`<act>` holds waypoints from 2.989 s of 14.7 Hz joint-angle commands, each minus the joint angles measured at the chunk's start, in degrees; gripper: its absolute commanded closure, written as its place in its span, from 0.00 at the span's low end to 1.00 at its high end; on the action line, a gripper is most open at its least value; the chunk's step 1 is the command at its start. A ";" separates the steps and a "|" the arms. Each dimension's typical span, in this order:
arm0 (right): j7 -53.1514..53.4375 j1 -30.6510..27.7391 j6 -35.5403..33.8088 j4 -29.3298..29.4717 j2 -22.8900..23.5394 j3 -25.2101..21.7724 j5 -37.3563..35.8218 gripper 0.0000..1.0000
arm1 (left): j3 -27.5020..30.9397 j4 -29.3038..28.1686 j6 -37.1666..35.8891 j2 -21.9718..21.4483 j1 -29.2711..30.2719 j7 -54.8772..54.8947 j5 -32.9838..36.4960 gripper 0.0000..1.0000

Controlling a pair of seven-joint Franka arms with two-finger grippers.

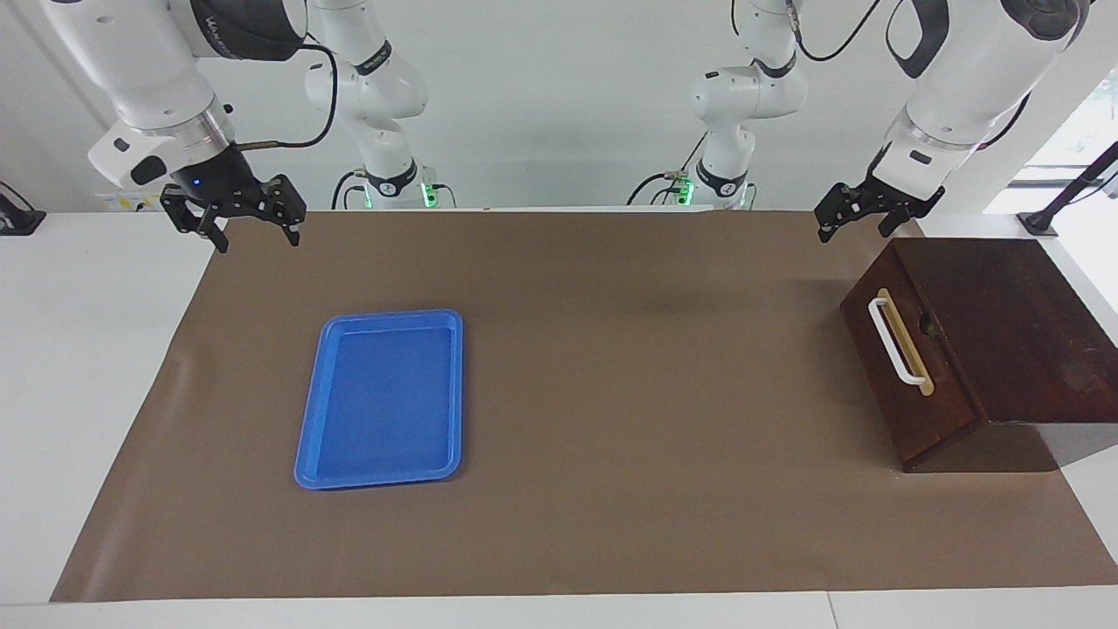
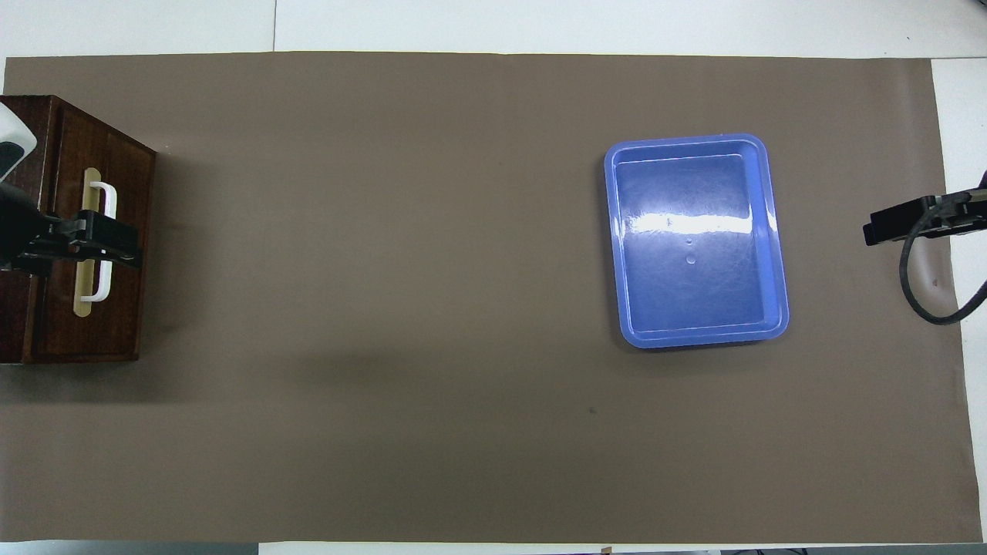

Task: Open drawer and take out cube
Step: 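Grasp the white drawer handle with the left gripper, then pull the drawer open toward the robot with the left gripper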

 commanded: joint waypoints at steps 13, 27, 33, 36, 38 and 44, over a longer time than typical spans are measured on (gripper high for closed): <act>-0.49 -0.87 -0.57 -0.58 -0.82 0.43 0.85 0.00 | -0.03 -12.82 17.27 -1.68 -4.00 0.92 12.69 0.00; -0.84 -0.69 -0.65 -0.49 -0.82 0.96 0.85 0.00 | 0.32 -23.05 42.08 7.10 2.51 -2.49 25.71 0.00; -1.02 -0.78 -0.48 -0.49 -0.82 0.87 0.85 0.00 | 0.24 -23.49 43.32 9.12 2.42 -2.68 28.87 0.00; -0.76 -0.43 -0.30 -0.58 -0.82 0.96 0.94 0.00 | 0.23 -23.40 45.52 10.70 2.16 -3.73 28.87 0.00; -0.84 -0.43 -0.21 -0.58 -0.82 0.87 0.94 0.00 | 0.06 -23.49 47.27 11.67 1.54 -7.32 28.87 0.00; -3.29 -0.60 -0.13 -0.58 -0.90 0.87 0.94 0.00 | -0.12 -20.86 45.19 12.64 -7.05 -18.50 24.58 0.00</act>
